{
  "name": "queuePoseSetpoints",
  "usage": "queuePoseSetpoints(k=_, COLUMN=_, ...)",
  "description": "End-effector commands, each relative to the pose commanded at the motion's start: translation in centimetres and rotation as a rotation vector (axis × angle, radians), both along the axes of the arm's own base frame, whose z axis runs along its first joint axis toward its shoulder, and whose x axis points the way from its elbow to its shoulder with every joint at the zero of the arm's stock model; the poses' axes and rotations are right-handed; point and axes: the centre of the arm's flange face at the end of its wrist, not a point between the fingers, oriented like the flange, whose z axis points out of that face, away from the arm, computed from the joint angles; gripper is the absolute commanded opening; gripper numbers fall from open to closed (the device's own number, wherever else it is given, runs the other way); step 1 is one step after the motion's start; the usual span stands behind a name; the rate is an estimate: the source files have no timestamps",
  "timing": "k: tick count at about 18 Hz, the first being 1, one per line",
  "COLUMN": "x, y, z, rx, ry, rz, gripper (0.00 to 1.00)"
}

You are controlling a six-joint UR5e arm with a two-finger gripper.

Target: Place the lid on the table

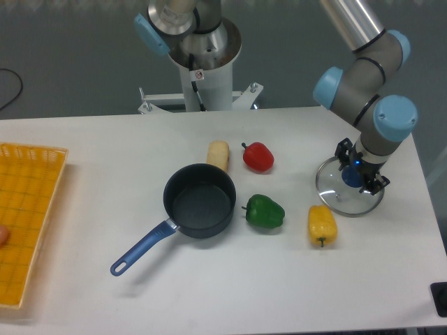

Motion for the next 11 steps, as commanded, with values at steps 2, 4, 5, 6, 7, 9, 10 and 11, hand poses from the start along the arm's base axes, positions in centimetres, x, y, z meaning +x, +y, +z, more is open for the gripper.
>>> queuePoseSetpoints(k=2, x=-0.4, y=0.4, z=2.1, rx=0.008, ry=0.036, rz=0.003, gripper=1.00)
queuePoseSetpoints(k=4, x=-0.3, y=0.5, z=3.9, rx=0.017, ry=0.064, rz=0.002, gripper=1.00)
queuePoseSetpoints(k=5, x=-0.4, y=0.6, z=5.1, rx=0.021, ry=0.085, rz=-0.004, gripper=1.00)
queuePoseSetpoints(k=6, x=-0.5, y=0.6, z=6.0, rx=0.023, ry=0.099, rz=-0.003, gripper=1.00)
queuePoseSetpoints(k=7, x=-0.5, y=0.6, z=6.5, rx=0.025, ry=0.105, rz=-0.004, gripper=1.00)
queuePoseSetpoints(k=9, x=-0.5, y=0.3, z=7.1, rx=0.027, ry=0.112, rz=0.002, gripper=1.00)
queuePoseSetpoints(k=10, x=-0.3, y=0.2, z=7.9, rx=0.033, ry=0.125, rz=0.003, gripper=1.00)
queuePoseSetpoints(k=11, x=-0.2, y=0.1, z=8.5, rx=0.038, ry=0.132, rz=0.004, gripper=1.00)
